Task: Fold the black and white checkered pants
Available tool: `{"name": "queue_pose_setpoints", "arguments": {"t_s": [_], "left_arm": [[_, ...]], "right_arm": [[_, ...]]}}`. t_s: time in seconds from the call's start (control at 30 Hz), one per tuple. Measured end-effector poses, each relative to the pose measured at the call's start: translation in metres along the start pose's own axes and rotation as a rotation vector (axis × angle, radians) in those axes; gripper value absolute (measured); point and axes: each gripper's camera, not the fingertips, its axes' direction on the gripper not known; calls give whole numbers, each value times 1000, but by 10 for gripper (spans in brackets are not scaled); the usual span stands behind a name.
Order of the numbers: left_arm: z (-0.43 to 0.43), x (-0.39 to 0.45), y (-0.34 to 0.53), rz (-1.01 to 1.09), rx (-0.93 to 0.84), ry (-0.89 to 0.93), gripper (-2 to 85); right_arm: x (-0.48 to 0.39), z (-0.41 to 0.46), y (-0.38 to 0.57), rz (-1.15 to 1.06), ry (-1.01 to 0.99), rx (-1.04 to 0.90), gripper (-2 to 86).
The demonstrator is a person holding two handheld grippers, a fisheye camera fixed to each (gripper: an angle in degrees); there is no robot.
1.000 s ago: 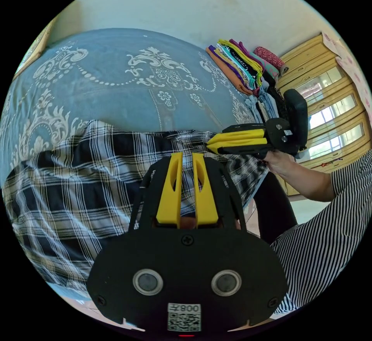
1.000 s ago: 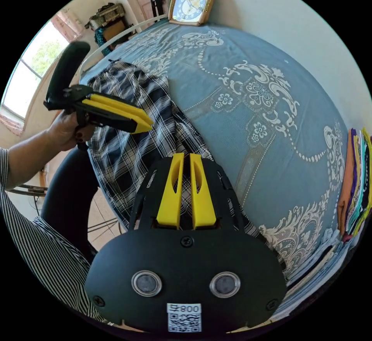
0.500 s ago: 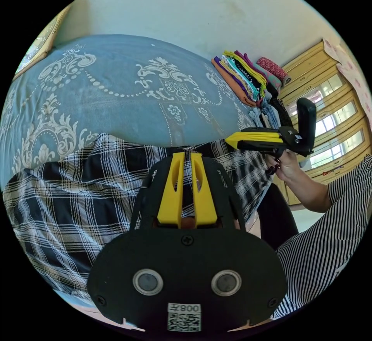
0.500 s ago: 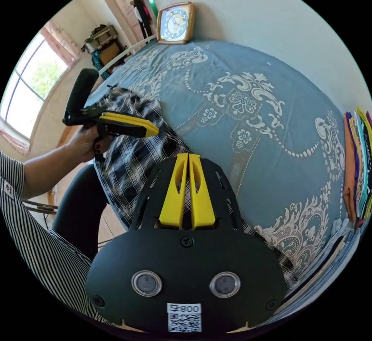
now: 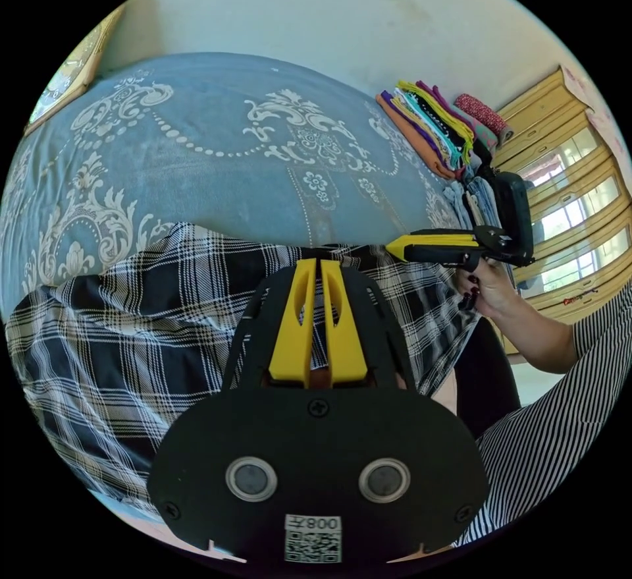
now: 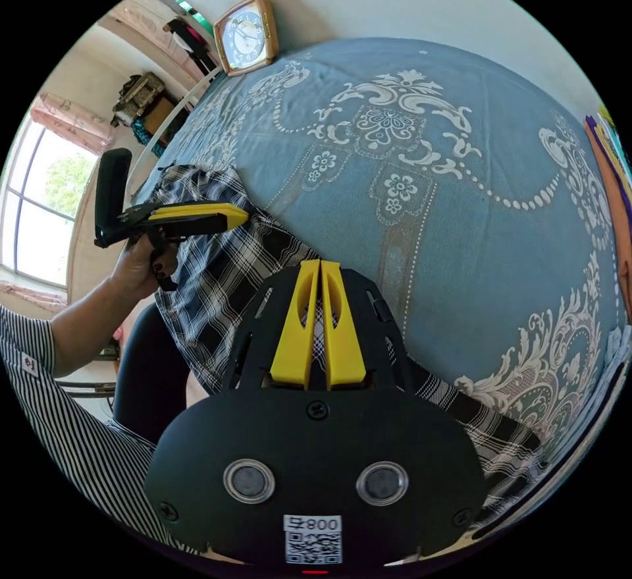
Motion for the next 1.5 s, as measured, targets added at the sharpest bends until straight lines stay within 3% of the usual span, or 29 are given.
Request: {"name": "queue_pose_setpoints", "arguments": {"t_s": [0.27, 0.5, 0.7, 0.87, 1.2, 1.5], "left_arm": [[7, -3, 1, 7, 62, 34, 12], [41, -8, -3, -14, -10, 39, 7], [41, 4, 7, 15, 4, 36, 6], [67, 20, 12, 53, -27, 138, 15], [119, 33, 2, 68, -87, 121, 14], [105, 56, 62, 106, -112, 15, 5]], "right_arm": [[10, -56, 9, 81, -60, 117, 2], [-27, -41, 33, 13, 134, -45, 2], [-62, -48, 21, -30, 242, -31, 2], [-76, -60, 21, -18, 252, -12, 1], [-89, -77, 10, 45, 225, -4, -1], [-143, -137, 37, 7, 270, 37, 1]]}}
